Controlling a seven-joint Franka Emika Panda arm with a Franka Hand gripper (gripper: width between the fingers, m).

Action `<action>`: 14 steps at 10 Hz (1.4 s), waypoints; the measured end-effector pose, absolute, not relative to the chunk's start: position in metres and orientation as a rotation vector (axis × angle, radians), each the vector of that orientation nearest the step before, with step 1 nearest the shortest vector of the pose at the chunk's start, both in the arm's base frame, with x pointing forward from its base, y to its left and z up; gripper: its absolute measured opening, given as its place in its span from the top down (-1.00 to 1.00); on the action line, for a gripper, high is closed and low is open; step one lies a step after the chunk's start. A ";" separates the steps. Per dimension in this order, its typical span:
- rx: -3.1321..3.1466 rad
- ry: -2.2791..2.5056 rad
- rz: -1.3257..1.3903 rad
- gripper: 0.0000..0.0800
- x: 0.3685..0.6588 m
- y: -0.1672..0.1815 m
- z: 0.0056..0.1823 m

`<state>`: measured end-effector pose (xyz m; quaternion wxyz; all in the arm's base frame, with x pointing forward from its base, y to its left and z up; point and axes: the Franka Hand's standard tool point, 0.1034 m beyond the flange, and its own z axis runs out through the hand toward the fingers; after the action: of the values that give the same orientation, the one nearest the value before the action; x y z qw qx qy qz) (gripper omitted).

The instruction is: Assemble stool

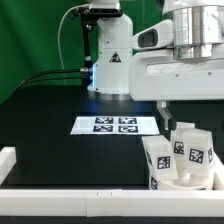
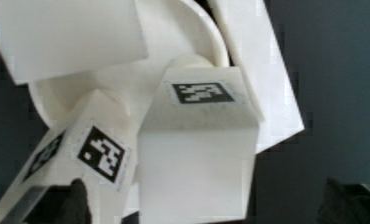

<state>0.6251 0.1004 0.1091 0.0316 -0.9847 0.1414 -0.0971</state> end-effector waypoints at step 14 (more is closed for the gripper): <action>-2.952 -1.393 0.013 -0.62 0.634 0.102 0.098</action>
Offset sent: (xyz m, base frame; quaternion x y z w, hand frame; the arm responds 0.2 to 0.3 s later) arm 0.0000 0.0000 0.0000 0.0000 0.0000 -0.1296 0.9916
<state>0.6341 0.1017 0.0975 -0.0615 -0.9026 -0.4260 0.0041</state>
